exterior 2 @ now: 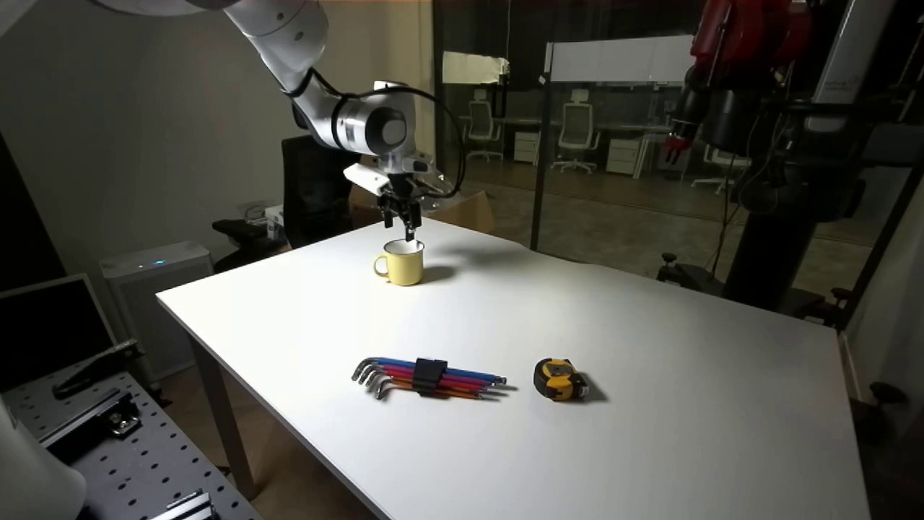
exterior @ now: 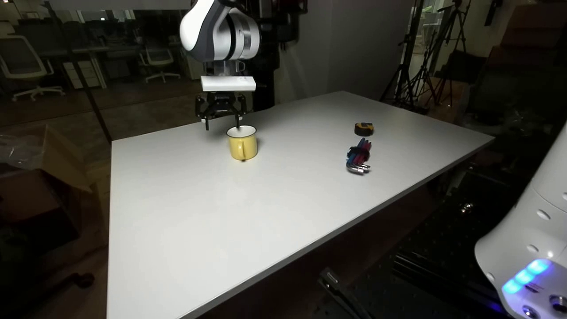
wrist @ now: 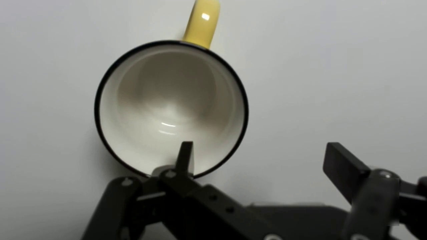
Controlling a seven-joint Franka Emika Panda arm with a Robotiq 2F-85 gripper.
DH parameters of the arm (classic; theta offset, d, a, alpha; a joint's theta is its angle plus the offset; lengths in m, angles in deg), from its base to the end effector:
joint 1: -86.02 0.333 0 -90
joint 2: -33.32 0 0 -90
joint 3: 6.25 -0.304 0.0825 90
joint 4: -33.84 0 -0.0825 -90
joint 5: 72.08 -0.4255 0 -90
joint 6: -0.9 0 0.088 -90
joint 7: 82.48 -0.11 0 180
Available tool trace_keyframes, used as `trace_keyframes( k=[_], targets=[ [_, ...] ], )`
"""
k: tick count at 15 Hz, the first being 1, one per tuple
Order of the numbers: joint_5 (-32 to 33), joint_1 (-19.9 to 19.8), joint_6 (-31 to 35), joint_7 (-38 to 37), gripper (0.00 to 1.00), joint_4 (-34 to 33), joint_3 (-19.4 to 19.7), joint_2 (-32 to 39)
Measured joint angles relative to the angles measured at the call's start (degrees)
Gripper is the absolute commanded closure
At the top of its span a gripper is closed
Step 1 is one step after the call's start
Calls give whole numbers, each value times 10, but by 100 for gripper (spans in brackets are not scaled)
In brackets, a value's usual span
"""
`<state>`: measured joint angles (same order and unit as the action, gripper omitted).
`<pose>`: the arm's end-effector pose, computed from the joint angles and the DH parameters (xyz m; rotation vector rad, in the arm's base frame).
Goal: Move the cup to the right
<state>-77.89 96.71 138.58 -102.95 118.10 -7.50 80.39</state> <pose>0.7365 0.1541 0.1612 -3.0042 0.3439 -0.1237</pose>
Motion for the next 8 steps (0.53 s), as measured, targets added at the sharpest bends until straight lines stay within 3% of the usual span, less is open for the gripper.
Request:
trace_keyframes(
  k=[7, 8],
  targets=[
    [-9, -1, -19, 0, 0, -34, 0, 34],
    [-10, -1, -25, 0, 25, -39, 0, 38]
  ],
)
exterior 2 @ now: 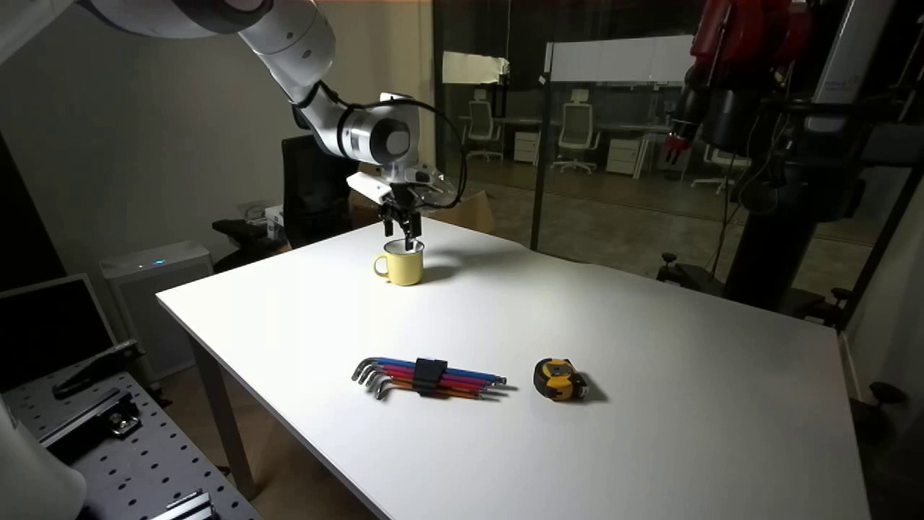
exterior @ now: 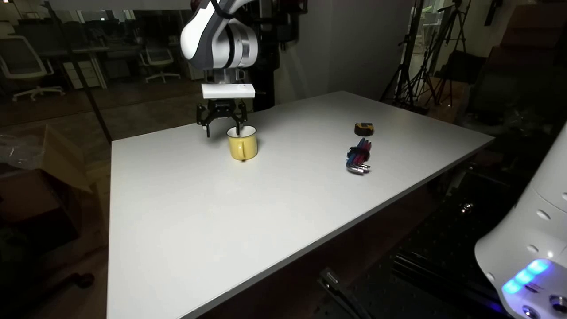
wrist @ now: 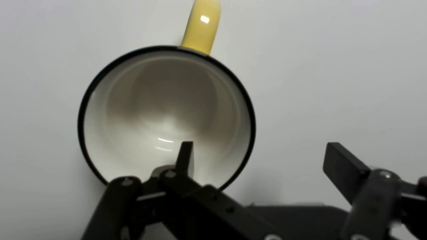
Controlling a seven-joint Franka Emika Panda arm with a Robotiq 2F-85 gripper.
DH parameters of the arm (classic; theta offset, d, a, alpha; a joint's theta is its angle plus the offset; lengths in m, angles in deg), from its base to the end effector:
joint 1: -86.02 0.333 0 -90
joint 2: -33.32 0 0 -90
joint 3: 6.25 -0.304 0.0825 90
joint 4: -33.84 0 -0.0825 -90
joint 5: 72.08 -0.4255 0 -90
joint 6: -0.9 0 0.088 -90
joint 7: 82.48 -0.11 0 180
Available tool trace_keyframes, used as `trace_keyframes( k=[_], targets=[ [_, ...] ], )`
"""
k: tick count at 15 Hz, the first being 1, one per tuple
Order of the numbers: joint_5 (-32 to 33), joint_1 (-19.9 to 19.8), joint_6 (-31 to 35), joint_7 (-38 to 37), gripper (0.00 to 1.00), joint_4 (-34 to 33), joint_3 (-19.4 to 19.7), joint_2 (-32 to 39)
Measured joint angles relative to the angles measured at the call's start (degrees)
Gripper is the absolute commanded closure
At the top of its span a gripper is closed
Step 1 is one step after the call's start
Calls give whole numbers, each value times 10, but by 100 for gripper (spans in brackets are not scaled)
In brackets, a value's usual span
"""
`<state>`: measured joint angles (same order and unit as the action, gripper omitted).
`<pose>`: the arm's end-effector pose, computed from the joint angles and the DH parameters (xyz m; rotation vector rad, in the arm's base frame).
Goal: Move the cup to the right
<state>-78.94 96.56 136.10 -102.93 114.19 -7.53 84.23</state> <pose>0.7419 0.1541 0.1386 -2.9999 0.3642 -0.0557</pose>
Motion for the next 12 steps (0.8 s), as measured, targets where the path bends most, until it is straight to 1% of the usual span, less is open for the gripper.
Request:
trace_keyframes(
  k=[1, 2, 3, 7, 10, 11, 12],
  targets=[
    [0, 0, -4, 0, 27, -4, 0, 5],
    [0, 0, -6, 0, 33, -10, 0, 9],
    [0, 0, -7, -1, 42, -15, 0, 14],
    [0, 0, -9, -1, 69, -29, 0, 25],
    [0, 0, -9, -1, 91, -34, 0, 28],
    [0, 0, -9, -1, 96, -34, 0, 28],
    [0, 0, -9, -1, 99, -35, 0, 29]
  ],
)
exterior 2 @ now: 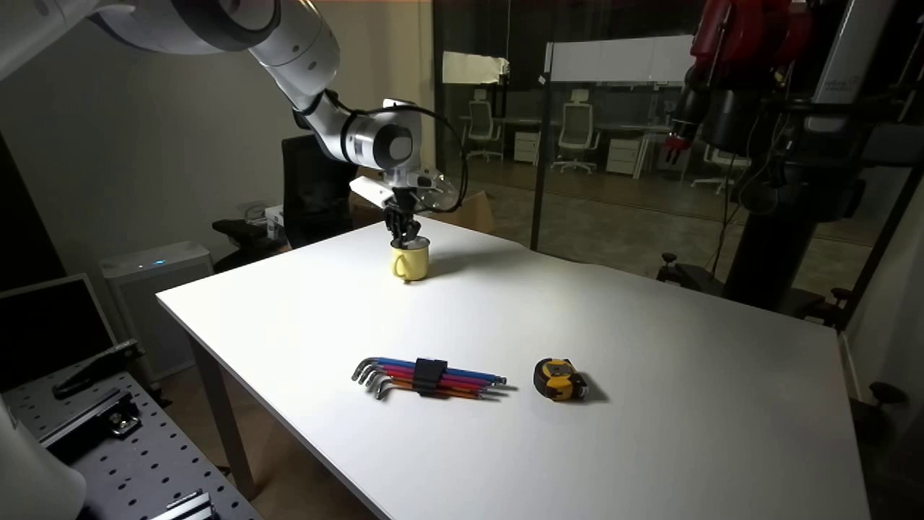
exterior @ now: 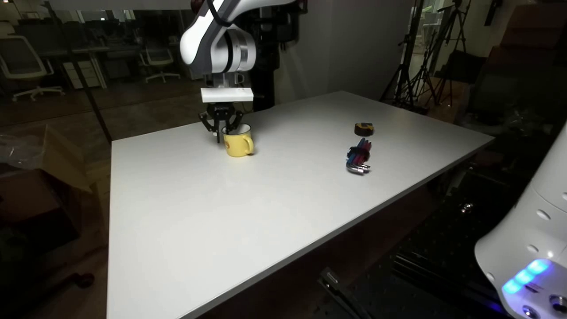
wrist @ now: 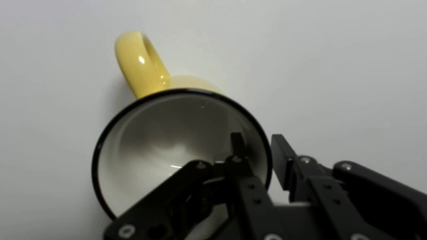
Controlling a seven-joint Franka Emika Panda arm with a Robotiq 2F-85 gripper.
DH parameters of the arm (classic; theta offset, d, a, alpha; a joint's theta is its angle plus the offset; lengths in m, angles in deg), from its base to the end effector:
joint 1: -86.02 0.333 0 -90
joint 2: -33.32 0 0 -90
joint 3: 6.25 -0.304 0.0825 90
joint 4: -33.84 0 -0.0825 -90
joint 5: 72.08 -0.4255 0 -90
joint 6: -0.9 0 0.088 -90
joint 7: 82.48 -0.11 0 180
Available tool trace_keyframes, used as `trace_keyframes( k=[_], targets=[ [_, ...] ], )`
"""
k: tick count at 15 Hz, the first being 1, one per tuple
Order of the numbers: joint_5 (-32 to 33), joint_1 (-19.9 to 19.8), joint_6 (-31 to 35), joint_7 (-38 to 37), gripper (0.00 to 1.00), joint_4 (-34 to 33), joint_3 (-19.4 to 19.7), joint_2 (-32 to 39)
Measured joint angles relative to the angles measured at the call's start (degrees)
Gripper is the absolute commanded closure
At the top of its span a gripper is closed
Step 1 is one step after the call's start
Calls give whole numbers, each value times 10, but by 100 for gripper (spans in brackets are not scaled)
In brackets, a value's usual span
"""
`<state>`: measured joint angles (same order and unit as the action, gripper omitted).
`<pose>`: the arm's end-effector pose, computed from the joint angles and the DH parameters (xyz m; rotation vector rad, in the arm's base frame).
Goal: Move the cup to the right
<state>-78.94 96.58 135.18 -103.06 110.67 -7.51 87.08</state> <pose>0.7498 0.1557 0.1281 -2.9994 0.3668 -0.0486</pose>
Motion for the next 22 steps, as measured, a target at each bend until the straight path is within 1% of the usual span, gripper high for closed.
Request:
trace_keyframes(
  k=[2, 3, 11, 12, 18, 19, 22],
  targets=[
    [0, 0, 0, 0, 100, -1, 0, 0],
    [0, 0, -1, 0, 97, -3, 0, 0],
    [0, 0, -1, 0, 97, -3, 0, 1],
    [0, 0, -1, 0, 89, -3, 0, 1],
    [0, 0, -2, 0, 89, -4, 0, 1],
    [0, 0, -2, 0, 97, -4, 0, 1],
    [1, 0, -1, 1, 97, -3, 0, 0]
  ],
)
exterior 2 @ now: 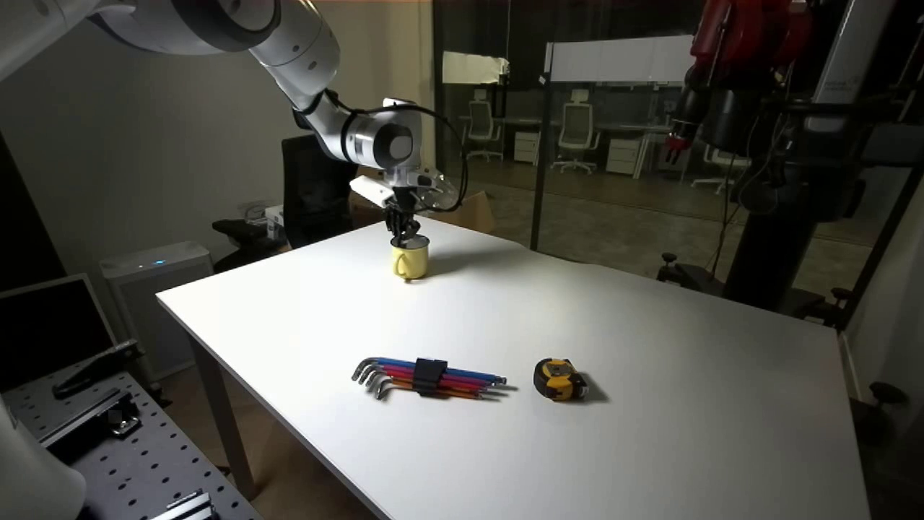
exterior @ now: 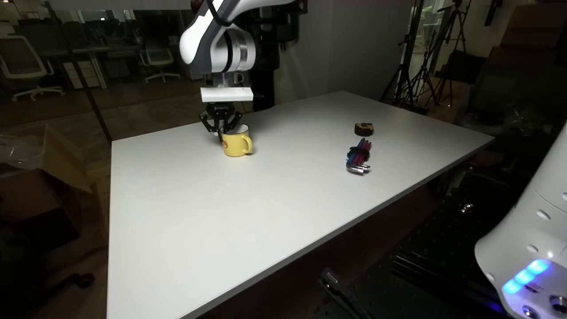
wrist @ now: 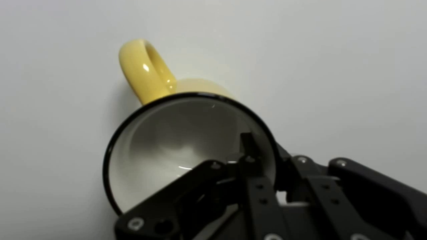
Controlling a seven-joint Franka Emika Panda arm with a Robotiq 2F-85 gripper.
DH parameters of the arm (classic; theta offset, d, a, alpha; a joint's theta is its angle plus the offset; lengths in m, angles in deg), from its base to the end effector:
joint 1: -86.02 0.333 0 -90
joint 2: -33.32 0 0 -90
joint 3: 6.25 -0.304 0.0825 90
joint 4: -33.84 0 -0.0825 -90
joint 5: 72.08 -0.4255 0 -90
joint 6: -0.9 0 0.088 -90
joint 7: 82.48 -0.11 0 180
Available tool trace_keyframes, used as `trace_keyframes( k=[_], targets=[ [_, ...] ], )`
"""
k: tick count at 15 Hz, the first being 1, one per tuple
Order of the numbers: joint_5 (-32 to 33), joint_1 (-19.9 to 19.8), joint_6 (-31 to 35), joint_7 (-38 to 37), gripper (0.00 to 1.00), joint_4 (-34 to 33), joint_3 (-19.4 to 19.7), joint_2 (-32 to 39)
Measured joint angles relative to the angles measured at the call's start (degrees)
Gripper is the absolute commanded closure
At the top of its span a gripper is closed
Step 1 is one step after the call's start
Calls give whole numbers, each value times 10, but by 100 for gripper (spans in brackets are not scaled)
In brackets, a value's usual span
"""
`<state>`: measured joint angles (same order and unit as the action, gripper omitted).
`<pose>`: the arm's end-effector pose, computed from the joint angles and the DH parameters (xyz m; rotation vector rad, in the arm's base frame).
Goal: Move the cup to the right
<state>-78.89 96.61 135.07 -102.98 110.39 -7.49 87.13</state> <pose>0.7509 0.1561 0.1296 -2.9999 0.3630 -0.0520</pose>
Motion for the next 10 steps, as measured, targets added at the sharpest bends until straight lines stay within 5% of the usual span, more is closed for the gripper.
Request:
trace_keyframes(
  k=[4, 10],
  targets=[
    [-3, -3, 26, -3, 97, 23, 1, -11],
    [-35, -22, 107, -8, 97, 144, 5, -73]
  ],
)
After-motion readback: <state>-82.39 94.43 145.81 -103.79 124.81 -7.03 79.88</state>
